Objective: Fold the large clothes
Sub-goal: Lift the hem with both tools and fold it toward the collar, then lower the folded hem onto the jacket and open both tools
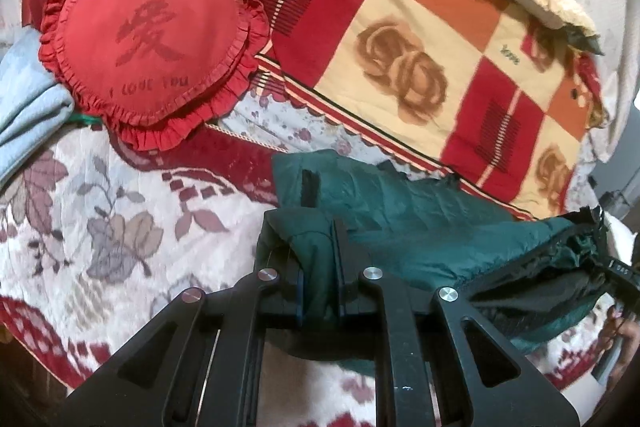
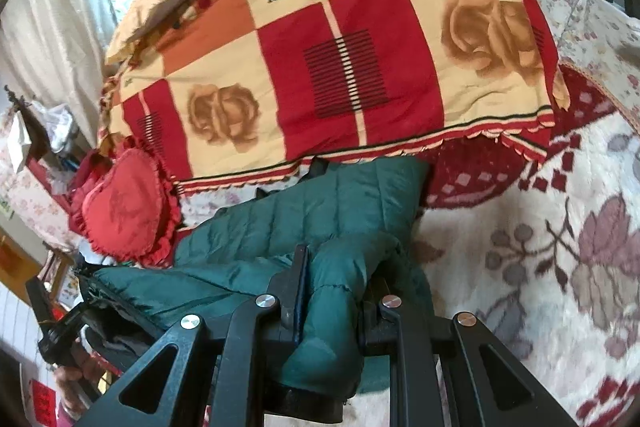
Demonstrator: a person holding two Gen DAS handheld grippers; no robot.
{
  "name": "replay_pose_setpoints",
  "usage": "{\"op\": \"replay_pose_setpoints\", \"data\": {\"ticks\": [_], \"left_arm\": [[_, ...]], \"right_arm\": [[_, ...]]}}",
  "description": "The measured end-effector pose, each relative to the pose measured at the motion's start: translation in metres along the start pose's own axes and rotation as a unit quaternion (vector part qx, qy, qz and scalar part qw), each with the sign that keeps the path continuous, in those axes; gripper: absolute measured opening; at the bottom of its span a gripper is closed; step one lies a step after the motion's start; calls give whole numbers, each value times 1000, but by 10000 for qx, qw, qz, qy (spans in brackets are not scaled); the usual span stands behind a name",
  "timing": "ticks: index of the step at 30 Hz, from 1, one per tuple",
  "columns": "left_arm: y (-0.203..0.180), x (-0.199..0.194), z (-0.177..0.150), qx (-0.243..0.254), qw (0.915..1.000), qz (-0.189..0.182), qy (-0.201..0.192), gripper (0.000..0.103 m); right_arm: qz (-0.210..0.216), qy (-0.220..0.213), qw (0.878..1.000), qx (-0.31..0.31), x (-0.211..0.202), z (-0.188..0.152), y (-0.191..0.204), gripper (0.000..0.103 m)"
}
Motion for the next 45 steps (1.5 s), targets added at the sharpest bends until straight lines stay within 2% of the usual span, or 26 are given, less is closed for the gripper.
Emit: {"op": "replay_pose_setpoints", "data": {"ticks": [5, 12, 21, 24, 26, 31, 32, 33, 34, 35, 36, 38, 40, 41, 43, 45], "left_arm": [[5, 43, 16, -223, 9993, 217, 195, 10], [7, 97, 35, -292, 9984, 374, 301, 10], [13, 160, 34, -507, 9958, 488, 584, 12], [18, 173, 34, -690, 9949, 382, 628, 14], [22, 179, 35, -875, 9936, 221, 674, 14], [27, 178, 46, -962, 9905, -95, 977, 17], [30, 174, 49, -1059, 9891, -193, 1001, 18], [32, 171, 52, -1153, 9878, -282, 1003, 20], [35, 166, 54, -1249, 9865, -390, 990, 23], [35, 162, 56, -1297, 9858, -457, 962, 24], [35, 157, 58, -1308, 9859, -502, 912, 30], [33, 148, 61, -1286, 9873, -560, 745, 49], [32, 135, 63, -1263, 9900, -446, 437, 84], [32, 129, 63, -1267, 9906, -418, 297, 86], [29, 123, 62, -1216, 9915, -362, 274, 86], [23, 120, 58, -1092, 9931, -288, 303, 86]], "right_arm": [[-135, 65, 9997, 203, 35, 20, -9, 17], [-277, 214, 9985, 411, 83, 42, -21, 17], [-304, 281, 9935, 1062, 148, 40, -53, 18], [-106, 196, 9911, 1316, 158, 38, -61, 27], [126, 57, 9893, 1453, 157, 40, -66, 36], [340, -156, 9884, 1469, 135, 49, -62, 46], [394, -213, 9886, 1439, 127, 53, -58, 52], [401, -305, 9890, 1390, 119, 55, -56, 57], [332, -444, 9895, 1334, 110, 57, -53, 68], [246, -607, 9895, 1292, 102, 58, -51, 74], [180, -852, 9885, 1236, 89, 60, -48, 75], [318, -977, 9870, 1235, 76, 60, -43, 75], [491, -811, 9906, 990, 74, 56, -26, 75], [480, -704, 9933, 777, 75, 53, -16, 75], [272, -332, 9991, 2, 87, 40, 18, 75], [255, -72, 9980, -578, 102, 27, 47, 75]]}}
Point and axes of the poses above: each gripper's, at about its wrist camera, not at the fingertips, and x roughly the way its jaws point, y to its left, z to its top, the point moved 1 cm from there along x, roughly the way its jaws point, and after that the axes turned 3 degrees about -y, right-handed, at the moved point
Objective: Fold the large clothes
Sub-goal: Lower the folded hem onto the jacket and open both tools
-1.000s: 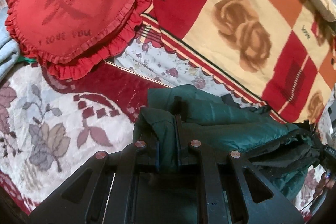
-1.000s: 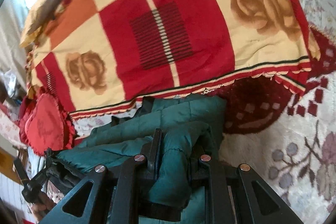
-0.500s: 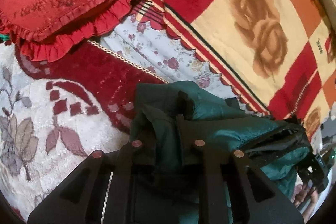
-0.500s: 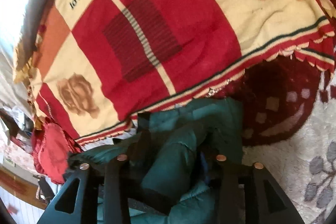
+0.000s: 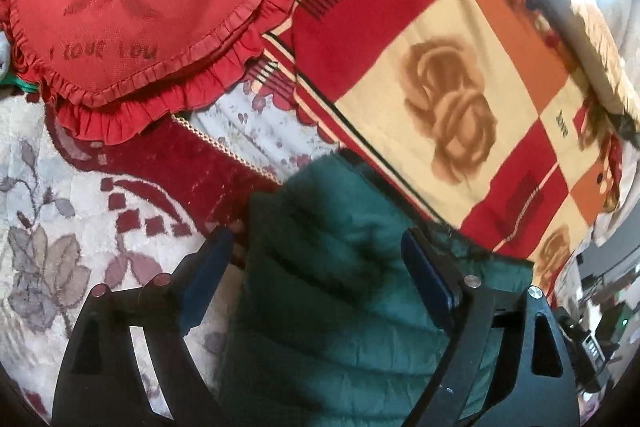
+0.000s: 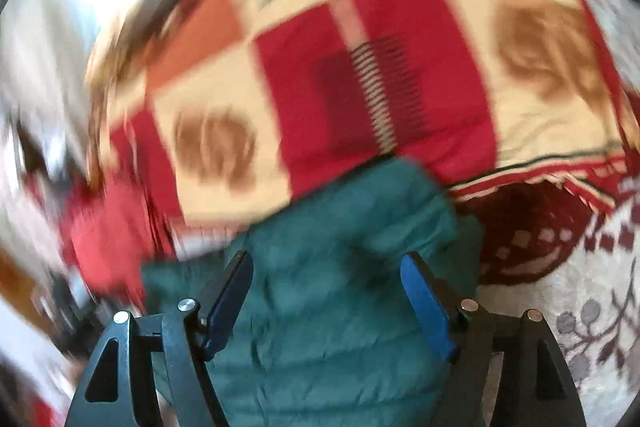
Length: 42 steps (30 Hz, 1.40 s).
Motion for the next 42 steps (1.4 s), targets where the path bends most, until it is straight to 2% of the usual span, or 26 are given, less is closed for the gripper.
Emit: {"op": "replay_pose_setpoints", "data": {"ticks": [4, 6, 9, 12, 15, 19, 20, 21, 25, 27, 30, 33, 35, 36, 40, 42], "left_arm": [[-20, 5, -16, 448, 9987, 215, -85, 86], [-30, 19, -24, 799, 9954, 529, -34, 86], [-38, 53, -33, 1196, 9877, 998, 164, 86], [-34, 83, -36, 1255, 9839, 1234, 316, 86], [-25, 99, -32, 959, 9899, 1040, 120, 86], [-30, 115, -31, 1127, 9881, 1046, 16, 89], [-30, 117, -31, 1170, 9874, 1062, 2, 89], [-31, 120, -31, 1225, 9884, 893, 102, 90], [-24, 124, -30, 1136, 9896, 861, 197, 94], [-23, 119, -29, 1131, 9895, 878, 204, 94], [-29, 103, -29, 1378, 9856, 969, 117, 94], [-36, 85, -31, 1553, 9834, 938, -10, 94], [-41, 71, -33, 1594, 9841, 781, -70, 94], [-43, 66, -33, 1556, 9849, 690, -333, 94], [-53, 49, -47, 1520, 9866, 495, -310, 94], [-58, 55, -54, 1619, 9848, 608, -177, 94]], "right_arm": [[-158, 343, 9947, -961, 43, -13, 56, 75], [-239, 483, 9896, -1337, 68, -13, 76, 75], [-706, 658, 9799, -1749, 108, -13, 86, 75], [-1112, 697, 9750, -1796, 138, -9, 73, 75], [-1128, 759, 9804, -1426, 161, -8, 48, 75], [-1196, 761, 9839, -1092, 179, -12, 26, 76], [-1195, 739, 9847, -1027, 179, -14, 24, 76], [-1198, 714, 9855, -965, 180, -16, 20, 76], [-1224, 815, 9845, -958, 173, -16, 21, 76], [-1111, 735, 9871, -885, 153, -13, 27, 76], [-858, 391, 9930, -716, 113, -10, 31, 76], [-1031, 258, 9918, -712, 82, -14, 23, 80], [-1181, 246, 9902, -708, 70, -17, 15, 81], [-1270, 238, 9893, -676, 66, -18, 8, 81], [-1456, 220, 9876, -537, 61, -24, -8, 81], [-1610, 356, 9843, -634, 65, -27, -14, 81]]}}
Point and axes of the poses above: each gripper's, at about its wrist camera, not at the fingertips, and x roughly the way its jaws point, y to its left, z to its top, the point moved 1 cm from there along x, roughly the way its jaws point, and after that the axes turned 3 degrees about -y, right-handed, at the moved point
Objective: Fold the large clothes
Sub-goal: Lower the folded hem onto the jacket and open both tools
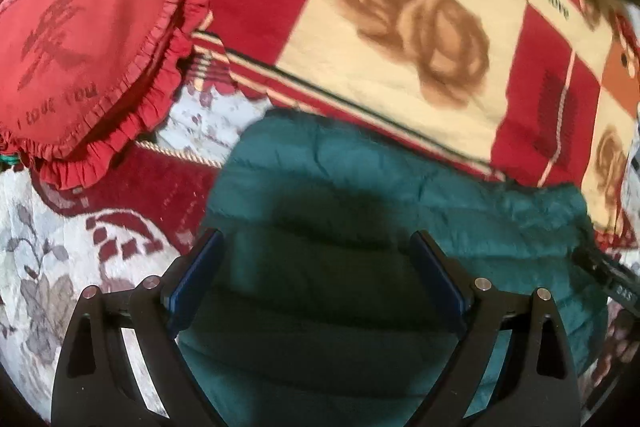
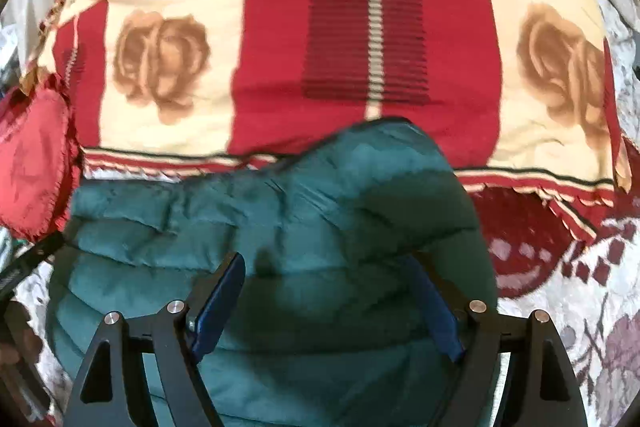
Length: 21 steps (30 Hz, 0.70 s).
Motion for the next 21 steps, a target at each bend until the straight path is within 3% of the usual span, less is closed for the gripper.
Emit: {"op": "replay_pose_setpoints", "data": {"ticks": [9, 17, 21], "left_arm": [[-8, 37, -14, 297, 9985, 321, 328, 96], [-2, 40, -15, 250, 9989, 225, 315, 96], [-1, 41, -16, 215, 9992, 194, 291, 97]], "right_arm": [[-246, 230, 9994, -123, 28, -12, -8, 87], [74, -115, 9999, 43, -47, -18, -12, 86], [41, 170, 9998, -109, -48, -44, -17, 86]]}}
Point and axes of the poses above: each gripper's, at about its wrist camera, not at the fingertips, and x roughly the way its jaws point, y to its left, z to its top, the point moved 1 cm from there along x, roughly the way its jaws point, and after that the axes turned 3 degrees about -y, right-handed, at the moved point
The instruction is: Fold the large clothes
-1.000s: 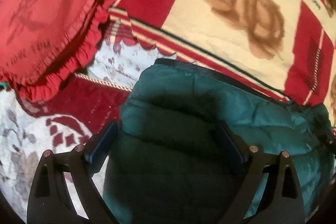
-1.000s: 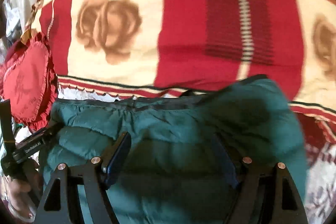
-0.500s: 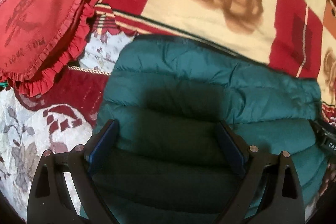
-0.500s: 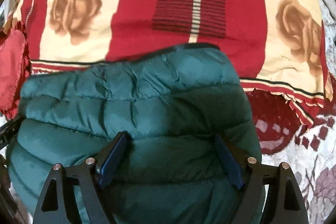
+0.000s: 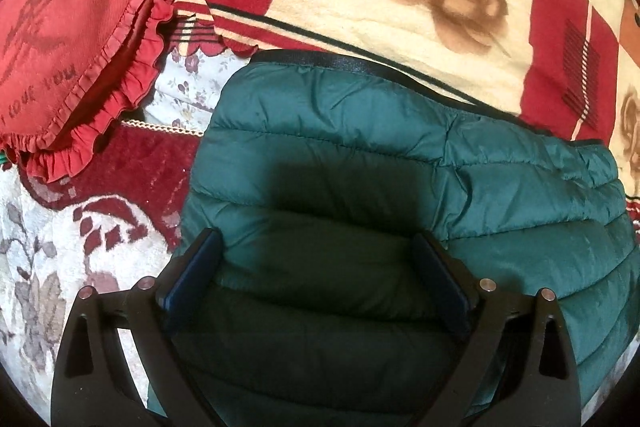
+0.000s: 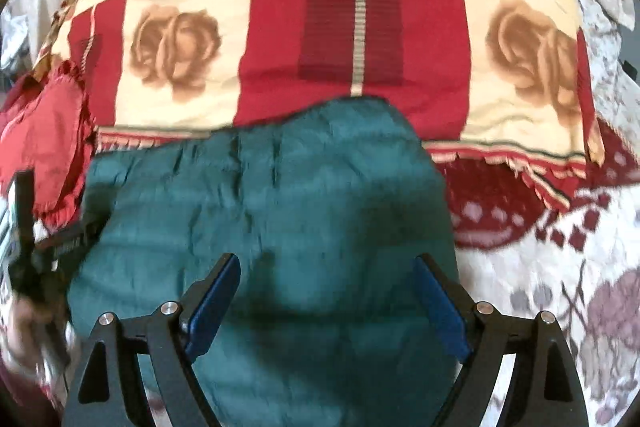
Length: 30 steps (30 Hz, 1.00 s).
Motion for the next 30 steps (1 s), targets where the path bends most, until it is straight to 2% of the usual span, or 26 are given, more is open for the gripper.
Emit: {"op": "replay_pose_setpoints", "data": {"ticks": [2, 4, 6, 9, 13, 16, 22, 26, 30], "left_arm": [[0, 0, -1, -12, 10000, -16, -50, 97], [-1, -1, -2, 10, 10000, 5, -59, 97], [0, -3, -2, -7, 10000, 30, -24, 97], [4, -19, -4, -47, 10000, -22, 63, 97], [17, -45, -17, -17, 10000, -75, -1, 97], [30, -58, -32, -54, 9999, -100, -19, 97], [53, -60, -60, -365, 9990, -223, 137, 97], [53, -55, -64, -584, 9977, -237, 239, 97], [53, -63, -66, -665, 9971, -253, 275, 97]], "right_arm": [[-79, 211, 9997, -64, 14, -16, -1, 86], [13, 181, 9998, 94, 17, -25, -8, 87], [-79, 230, 9997, 41, 17, -22, -5, 86], [-144, 207, 9997, 46, 1, -19, -3, 86], [158, -60, 9998, 121, -32, -24, -2, 86], [230, -140, 9995, 174, -45, -32, -3, 86], [38, 159, 9991, 382, -17, -51, -14, 86], [-153, 187, 9993, 280, -2, -47, -12, 95], [-111, 227, 9987, 450, -18, -48, -13, 95]]}}
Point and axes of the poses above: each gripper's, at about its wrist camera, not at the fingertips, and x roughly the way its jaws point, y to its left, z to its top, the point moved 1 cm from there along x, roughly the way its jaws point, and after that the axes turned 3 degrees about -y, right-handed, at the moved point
